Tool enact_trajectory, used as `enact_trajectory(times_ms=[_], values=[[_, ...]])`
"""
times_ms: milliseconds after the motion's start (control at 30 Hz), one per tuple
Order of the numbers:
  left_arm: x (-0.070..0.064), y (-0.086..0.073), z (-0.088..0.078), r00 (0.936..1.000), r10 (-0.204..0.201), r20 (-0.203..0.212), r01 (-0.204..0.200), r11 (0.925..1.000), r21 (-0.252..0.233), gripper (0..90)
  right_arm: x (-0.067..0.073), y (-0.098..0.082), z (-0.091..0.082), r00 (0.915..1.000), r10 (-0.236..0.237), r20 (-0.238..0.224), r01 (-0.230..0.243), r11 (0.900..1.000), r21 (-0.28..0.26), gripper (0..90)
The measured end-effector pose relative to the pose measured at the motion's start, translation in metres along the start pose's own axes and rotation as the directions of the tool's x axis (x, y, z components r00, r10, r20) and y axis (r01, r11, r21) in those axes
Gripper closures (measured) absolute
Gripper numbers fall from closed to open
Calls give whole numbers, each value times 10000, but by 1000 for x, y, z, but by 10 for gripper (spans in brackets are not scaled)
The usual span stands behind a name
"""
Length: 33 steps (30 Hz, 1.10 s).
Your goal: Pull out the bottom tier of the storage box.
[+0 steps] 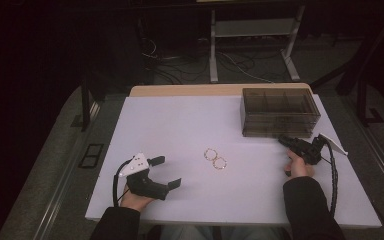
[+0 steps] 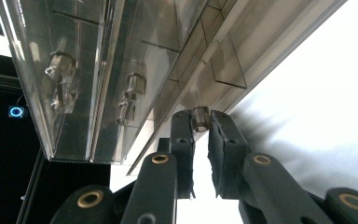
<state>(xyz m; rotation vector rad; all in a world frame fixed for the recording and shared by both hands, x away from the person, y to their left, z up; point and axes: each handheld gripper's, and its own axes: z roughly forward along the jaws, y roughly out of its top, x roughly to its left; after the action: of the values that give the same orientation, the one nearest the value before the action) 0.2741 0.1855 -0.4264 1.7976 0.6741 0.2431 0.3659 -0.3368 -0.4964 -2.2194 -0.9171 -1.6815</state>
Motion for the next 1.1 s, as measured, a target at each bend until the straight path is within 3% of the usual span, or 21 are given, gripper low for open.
enact_trajectory(times_ms=[567,867,1100], values=[[0,0,-1,10000,-9,-10,9,10000,-4,0,1,-13,-13,9993,-236,293,238,9997,-51,791],[0,0,0,10000,-1,-19,1,10000,48,0,3,-15,-16,9989,-139,449,137,9999,35,788],[0,-1,-1,10000,10,4,-10,9999,110,0,8,-19,-20,9951,-401,905,395,9992,79,777]])
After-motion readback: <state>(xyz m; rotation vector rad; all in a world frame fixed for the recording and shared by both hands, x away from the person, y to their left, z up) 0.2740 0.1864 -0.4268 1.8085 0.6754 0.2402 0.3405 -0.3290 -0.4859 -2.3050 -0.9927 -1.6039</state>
